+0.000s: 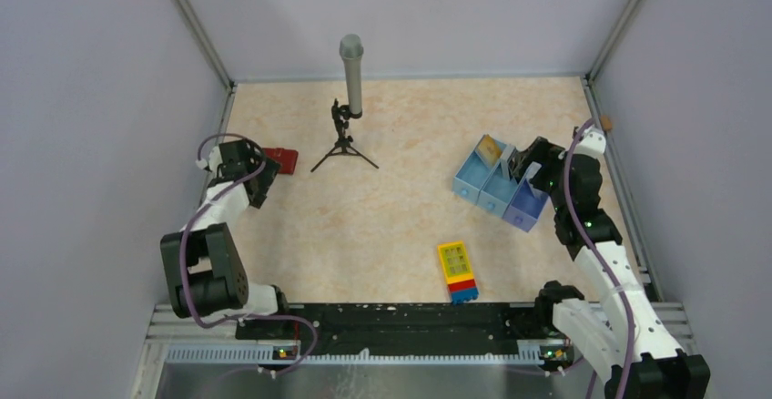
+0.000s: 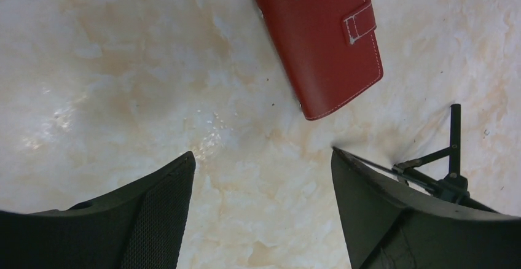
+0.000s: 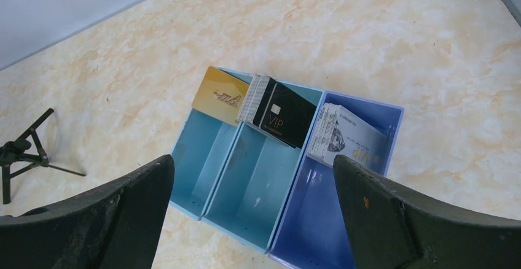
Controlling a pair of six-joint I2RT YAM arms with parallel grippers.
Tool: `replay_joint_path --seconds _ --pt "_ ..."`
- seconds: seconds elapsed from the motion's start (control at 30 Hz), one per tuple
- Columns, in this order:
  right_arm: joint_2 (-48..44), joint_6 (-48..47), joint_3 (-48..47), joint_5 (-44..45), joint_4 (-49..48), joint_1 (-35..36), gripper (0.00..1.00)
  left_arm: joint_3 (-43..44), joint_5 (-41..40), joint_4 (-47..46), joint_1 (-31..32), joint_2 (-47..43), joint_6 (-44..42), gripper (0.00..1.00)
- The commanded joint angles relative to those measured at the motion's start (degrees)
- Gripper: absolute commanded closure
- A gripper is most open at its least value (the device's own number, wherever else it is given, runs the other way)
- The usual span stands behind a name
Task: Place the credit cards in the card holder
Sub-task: Pick up the card holder from the center of the board.
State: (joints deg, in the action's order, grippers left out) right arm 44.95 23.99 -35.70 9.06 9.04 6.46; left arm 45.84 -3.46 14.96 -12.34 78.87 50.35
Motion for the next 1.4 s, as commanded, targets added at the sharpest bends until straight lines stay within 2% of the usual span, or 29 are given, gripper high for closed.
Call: replay_joint_path --seconds 0.0,0.2,0.4,0.8,1.03,1.23,1.37 --pt "-0.6 -0.5 -0.9 -0.7 -1.8 -0.3 0.01 -0.5 2.5 -10.4 -0.5 4.0 7.6 0.22" --pt "0.1 -0.5 -0.8 -1.7 -2.1 -0.4 0.01 1.0 4.9 -14.5 -1.4 10.6 8.1 0.27" --pt "0.5 -0.5 -0.7 -1.7 -2.2 -0.3 0.01 1.3 6.4 -18.4 -2.9 16.0 9.7 0.36" --pt "1.0 -0.4 -0.5 -2.1 -2.5 -0.3 0.02 3.7 9.0 -21.9 -3.8 22.9 8.8 0.49" --pt "1.2 -0.4 -0.3 -2.0 -2.9 -0.3 0.02 5.5 7.4 -19.7 -4.1 25.5 6.9 0.78" --pt "1.4 -0.5 -0.4 -2.2 -2.9 -0.3 0.02 8.8 7.1 -12.8 -4.4 26.8 2.9 0.99" --pt "1.0 -0.6 -0.5 -2.2 -2.5 -0.3 0.02 8.5 7.9 -6.9 -4.4 24.8 1.5 1.00"
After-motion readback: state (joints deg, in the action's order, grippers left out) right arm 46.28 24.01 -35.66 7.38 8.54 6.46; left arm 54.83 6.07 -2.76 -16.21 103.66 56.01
